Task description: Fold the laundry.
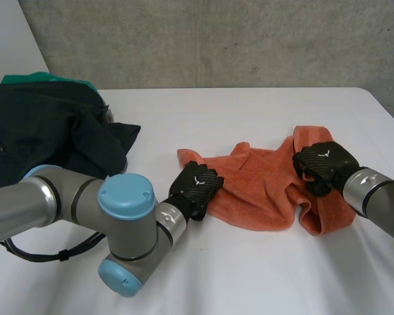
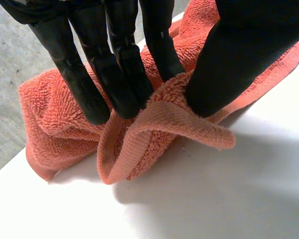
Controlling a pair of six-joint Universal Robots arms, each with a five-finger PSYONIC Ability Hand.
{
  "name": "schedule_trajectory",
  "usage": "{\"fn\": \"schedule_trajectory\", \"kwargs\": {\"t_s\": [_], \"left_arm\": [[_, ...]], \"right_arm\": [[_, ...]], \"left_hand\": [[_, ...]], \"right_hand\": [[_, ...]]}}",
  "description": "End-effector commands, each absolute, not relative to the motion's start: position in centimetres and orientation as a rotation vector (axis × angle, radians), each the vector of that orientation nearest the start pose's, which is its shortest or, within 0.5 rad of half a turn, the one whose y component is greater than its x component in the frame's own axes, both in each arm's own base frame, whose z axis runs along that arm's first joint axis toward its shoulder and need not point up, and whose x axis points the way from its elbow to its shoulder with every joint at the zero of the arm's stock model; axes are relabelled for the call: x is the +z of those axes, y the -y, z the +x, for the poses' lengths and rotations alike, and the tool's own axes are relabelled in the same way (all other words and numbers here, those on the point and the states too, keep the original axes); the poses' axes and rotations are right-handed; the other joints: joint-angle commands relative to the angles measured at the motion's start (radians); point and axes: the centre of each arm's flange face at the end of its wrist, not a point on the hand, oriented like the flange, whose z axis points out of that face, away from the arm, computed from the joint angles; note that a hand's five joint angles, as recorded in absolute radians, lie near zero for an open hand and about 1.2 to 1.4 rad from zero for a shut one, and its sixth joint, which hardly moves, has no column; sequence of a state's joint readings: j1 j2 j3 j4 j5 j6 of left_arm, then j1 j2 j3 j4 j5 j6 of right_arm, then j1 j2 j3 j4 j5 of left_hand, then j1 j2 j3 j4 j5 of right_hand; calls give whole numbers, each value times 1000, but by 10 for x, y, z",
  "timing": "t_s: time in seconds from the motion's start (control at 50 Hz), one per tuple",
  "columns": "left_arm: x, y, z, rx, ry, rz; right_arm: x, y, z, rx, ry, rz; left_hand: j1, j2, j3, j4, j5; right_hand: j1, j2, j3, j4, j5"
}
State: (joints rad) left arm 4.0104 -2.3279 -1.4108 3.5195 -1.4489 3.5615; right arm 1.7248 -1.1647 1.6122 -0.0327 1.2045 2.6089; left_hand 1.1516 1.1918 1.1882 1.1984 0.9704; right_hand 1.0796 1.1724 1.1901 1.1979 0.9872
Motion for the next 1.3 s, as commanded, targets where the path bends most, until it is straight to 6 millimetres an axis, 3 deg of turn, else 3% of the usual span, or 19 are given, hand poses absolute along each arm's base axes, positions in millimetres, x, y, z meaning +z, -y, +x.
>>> {"fn": "schedule_trajectory", "kwargs": {"t_s": [0.02,0.12,0.18,0.24,0.32,0.42,0.5,0.6,0.7,0.78,0.86,0.88,0.9,0.96,1.02,1.06,1.14,1.22,1.3], "left_arm": [[134,219,-364,-2088,-2223,1536],[193,213,-345,-2206,-2171,1445],[246,210,-321,-2331,-2122,1309],[276,208,-303,-2398,-2104,1213],[303,208,-275,-2415,-2155,1094],[291,214,-258,-2243,-2327,1098],[253,226,-247,-1957,-2558,1101],[213,238,-249,-1743,-2679,1146],[192,262,-260,-1731,-2633,1191],[213,301,-270,-1947,-2460,1076],[276,340,-269,-2290,-2182,803],[307,352,-265,-2442,-2035,678],[323,357,-263,-2517,-1955,618],[377,370,-255,-2773,-1645,419],[408,372,-252,-2896,-1485,343],[411,372,-252,-2905,-1480,346],[396,375,-253,-2842,-1603,394],[368,378,-245,-2743,-1740,409],[332,375,-245,-2653,-1894,473]], "right_arm": [[186,301,213,-1725,-2243,-1130],[229,290,211,-1789,-2207,-1134],[262,285,204,-1837,-2197,-1110],[292,286,192,-1911,-2175,-1074],[311,289,184,-1899,-2178,-1048],[302,295,170,-1740,-2297,-1123],[283,289,173,-1551,-2350,-1288],[247,278,193,-1266,-2342,-1466],[232,298,208,-1355,-2316,-1433],[247,336,216,-1691,-2277,-1244],[294,375,216,-2166,-2049,-936],[306,381,214,-2257,-1979,-869],[333,388,208,-2428,-1817,-740],[373,392,198,-2638,-1547,-568],[410,386,192,-2781,-1232,-420],[422,381,189,-2822,-1137,-399],[418,382,190,-2795,-1153,-438],[397,387,193,-2706,-1263,-511],[363,400,187,-2581,-1450,-557]], "left_hand": [[245,204,208,198,251],[245,204,208,198,251],[245,204,208,198,251],[245,204,208,198,251],[245,204,208,198,251],[245,204,208,198,251],[245,204,208,198,251],[245,204,208,198,251],[245,204,208,198,251],[245,204,208,198,251],[245,204,208,198,251],[245,204,208,198,251],[245,204,208,198,251],[245,204,208,198,251],[245,204,208,198,251],[245,204,208,198,251],[245,204,208,198,251],[245,204,208,198,251],[245,204,208,198,251]], "right_hand": [[317,224,206,198,235],[317,224,206,198,235],[317,224,206,198,235],[317,224,206,198,235],[317,224,206,198,235],[317,224,206,198,235],[317,224,206,198,235],[317,224,206,198,235],[317,224,206,198,235],[317,224,206,198,235],[317,224,206,198,235],[317,224,206,198,235],[317,224,206,198,235],[317,224,206,198,235],[317,224,206,198,235],[317,224,206,198,235],[317,224,206,198,235],[317,224,206,198,235],[317,224,206,198,235]]}}
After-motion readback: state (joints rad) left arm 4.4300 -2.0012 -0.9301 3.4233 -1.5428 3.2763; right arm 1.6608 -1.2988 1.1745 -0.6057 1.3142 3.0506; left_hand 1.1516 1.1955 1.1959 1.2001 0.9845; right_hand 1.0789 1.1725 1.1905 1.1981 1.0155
